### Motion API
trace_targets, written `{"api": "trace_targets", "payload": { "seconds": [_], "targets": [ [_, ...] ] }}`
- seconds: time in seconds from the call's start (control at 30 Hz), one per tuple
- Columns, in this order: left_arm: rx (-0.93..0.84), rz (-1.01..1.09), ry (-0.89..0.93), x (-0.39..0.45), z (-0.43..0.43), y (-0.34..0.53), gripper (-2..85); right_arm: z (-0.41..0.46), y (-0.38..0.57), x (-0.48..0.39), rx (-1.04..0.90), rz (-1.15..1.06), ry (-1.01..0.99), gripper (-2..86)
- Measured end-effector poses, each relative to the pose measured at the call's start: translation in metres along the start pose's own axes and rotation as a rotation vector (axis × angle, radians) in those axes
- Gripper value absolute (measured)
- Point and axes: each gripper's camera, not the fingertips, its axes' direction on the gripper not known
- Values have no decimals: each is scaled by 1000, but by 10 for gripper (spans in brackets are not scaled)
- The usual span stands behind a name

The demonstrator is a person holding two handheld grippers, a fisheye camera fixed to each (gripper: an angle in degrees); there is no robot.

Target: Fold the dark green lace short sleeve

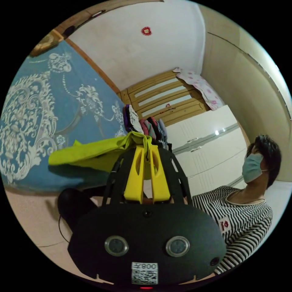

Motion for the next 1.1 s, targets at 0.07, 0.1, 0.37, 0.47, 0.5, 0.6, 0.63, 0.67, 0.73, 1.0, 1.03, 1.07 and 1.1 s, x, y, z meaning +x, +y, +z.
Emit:
{"api": "trace_targets", "payload": {
  "seconds": [0.07,0.1,0.37,0.47,0.5,0.6,0.63,0.67,0.73,1.0,1.03,1.07,1.1],
  "targets": [
    [-27,21,19,0,51,-14,31,-38,4,-18,42,-15,-4,15],
    [-32,31,21,1,65,-18,31,-65,5,-30,72,-26,-3,14],
    [-113,231,125,46,295,-91,32,-275,-7,-151,298,-213,62,14],
    [-119,337,181,76,381,-105,32,-362,-4,-215,366,-309,174,14],
    [-122,358,196,82,398,-106,32,-395,0,-240,395,-341,221,15],
    [-158,437,256,102,481,-97,33,-470,21,-290,456,-390,356,15],
    [-188,457,263,104,515,-87,32,-497,32,-302,476,-384,408,15],
    [-222,463,263,101,549,-75,32,-511,38,-306,485,-376,429,15],
    [-296,446,265,89,602,-51,32,-562,66,-309,527,-319,500,15],
    [-739,225,70,-25,803,81,32,-677,160,-200,570,191,569,16],
    [-762,220,67,-34,819,93,32,-685,169,-189,568,220,560,16],
    [-780,229,60,-40,834,102,32,-689,172,-187,571,223,555,17],
    [-785,236,56,-42,840,106,32,-696,177,-186,577,220,554,17]
  ]
}}
